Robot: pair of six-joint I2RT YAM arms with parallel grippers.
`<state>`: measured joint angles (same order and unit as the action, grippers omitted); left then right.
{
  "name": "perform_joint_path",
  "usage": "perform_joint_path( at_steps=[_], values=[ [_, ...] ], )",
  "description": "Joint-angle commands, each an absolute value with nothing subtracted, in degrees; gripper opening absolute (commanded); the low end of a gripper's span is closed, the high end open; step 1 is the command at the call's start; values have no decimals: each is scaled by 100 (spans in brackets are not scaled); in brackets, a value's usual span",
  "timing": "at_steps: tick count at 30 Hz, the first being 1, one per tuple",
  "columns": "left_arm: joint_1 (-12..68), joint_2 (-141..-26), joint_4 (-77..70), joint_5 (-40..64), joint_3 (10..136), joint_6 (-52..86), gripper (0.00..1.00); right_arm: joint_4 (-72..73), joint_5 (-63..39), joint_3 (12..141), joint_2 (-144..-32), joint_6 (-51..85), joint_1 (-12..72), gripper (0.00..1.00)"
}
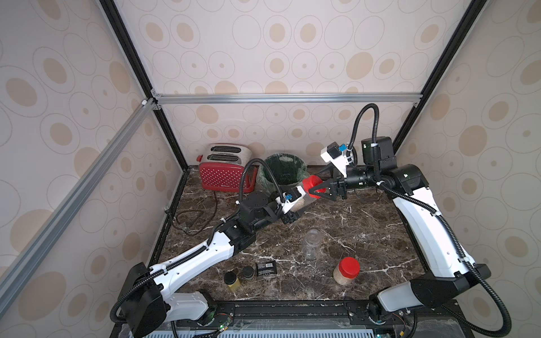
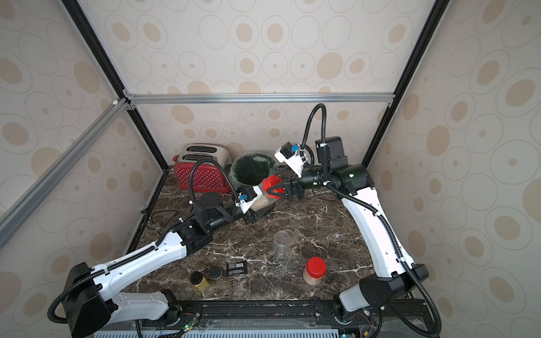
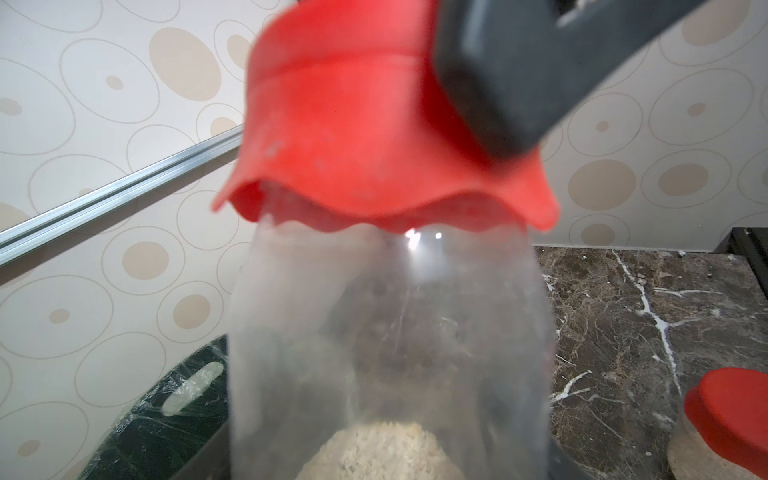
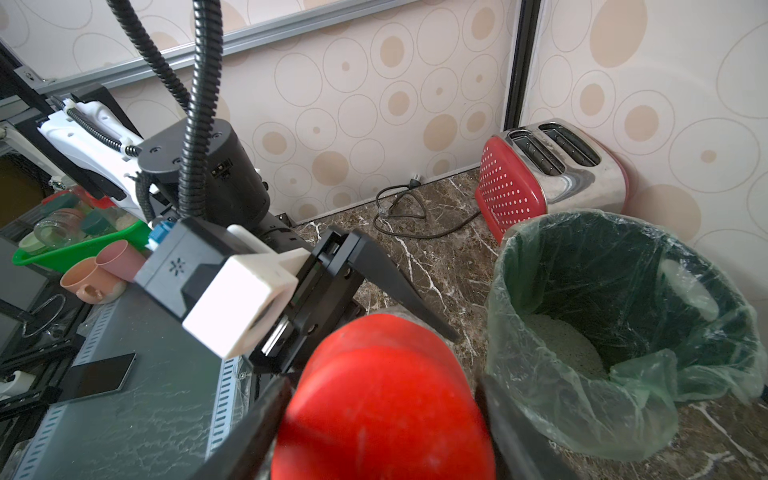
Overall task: Empty expired oatmeal from jars
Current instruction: Unscrew the lid from the jar.
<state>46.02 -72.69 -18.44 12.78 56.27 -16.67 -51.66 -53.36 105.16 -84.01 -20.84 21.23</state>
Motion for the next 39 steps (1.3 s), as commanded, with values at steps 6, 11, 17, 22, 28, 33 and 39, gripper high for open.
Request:
perform_joint_path(
  at_steps=[6,11,17,22,28,33,39],
  values=[
    [4610,-7288,-2170,1337,5478,-1494,63,-4971,-5984,10438,-8561,-1525,2204,83],
    [4612,-7243,-2218,1354,5423,-1477,64,-4690,-5564,10577,-8613,-703,2196,98],
    [4608,-7302,-2319,1339,5405,-1519,64,-5202,-4186,11506,-8853,953,2204,98],
    [4611,-7406,-2329,1318,5449,-1530,64,-5448,-3557,11280,-8598,1896,2252,96],
    [4611,-7566,-2319,1408,5546,-1523,64,-5179,-3278,10555,-7917,2256,2528,95],
    [4609,-7559,-2303,1458,5538,-1494,64,-5324,-3137,10405,-7926,2102,2546,100],
    [4612,-7476,-2259,1434,5528,-1512,64,-5458,-3065,10415,-8109,1938,2543,100]
  ],
)
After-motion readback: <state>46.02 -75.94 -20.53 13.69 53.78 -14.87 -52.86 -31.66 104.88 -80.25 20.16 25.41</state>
